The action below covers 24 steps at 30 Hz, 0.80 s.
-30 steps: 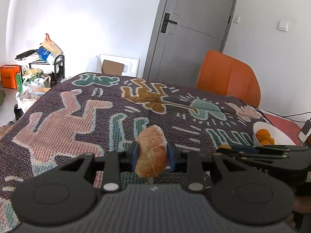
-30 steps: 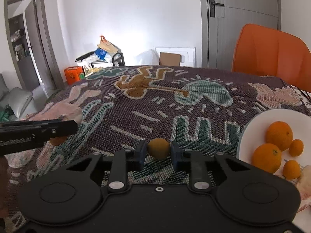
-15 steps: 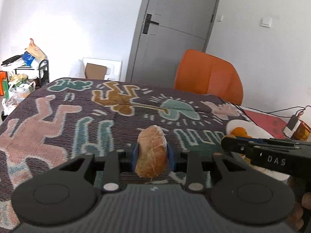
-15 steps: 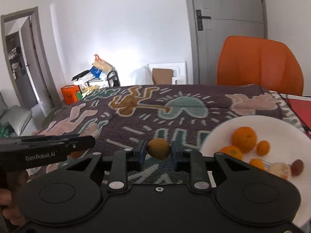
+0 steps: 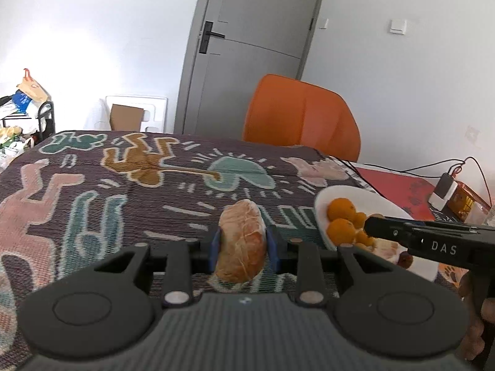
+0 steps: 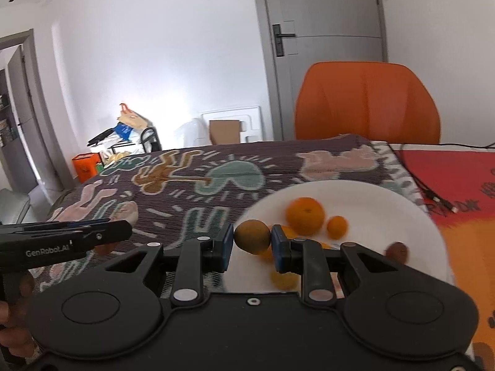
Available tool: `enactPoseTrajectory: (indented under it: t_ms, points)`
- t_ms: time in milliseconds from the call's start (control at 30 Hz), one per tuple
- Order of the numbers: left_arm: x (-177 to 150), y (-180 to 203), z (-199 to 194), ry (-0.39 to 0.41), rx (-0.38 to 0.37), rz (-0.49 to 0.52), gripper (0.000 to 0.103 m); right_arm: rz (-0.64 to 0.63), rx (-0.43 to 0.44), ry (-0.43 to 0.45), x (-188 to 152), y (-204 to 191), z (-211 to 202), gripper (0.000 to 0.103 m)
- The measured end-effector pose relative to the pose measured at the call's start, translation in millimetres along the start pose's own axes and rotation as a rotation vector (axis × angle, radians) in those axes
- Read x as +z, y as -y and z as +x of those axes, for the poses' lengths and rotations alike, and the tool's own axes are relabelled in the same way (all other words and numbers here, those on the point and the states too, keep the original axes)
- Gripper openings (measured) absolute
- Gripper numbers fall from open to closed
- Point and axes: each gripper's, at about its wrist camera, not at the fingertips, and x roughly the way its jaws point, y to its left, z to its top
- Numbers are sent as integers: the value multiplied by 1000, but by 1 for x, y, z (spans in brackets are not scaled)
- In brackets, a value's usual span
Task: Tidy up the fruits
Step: 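Carry the pomelo segment and kumquat onto the white plate and open both tools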
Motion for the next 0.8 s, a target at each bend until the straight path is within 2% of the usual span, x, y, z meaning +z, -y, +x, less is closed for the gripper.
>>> enactPoseTrajectory:
  t_ms: [433,800]
  points:
    - [1,32,9,-9,-47,41,30,22,-85,-5,-8,40,-7,25]
    - [0,43,14,-20,-53,63,30,38,-152,-3,-10,68,1,26]
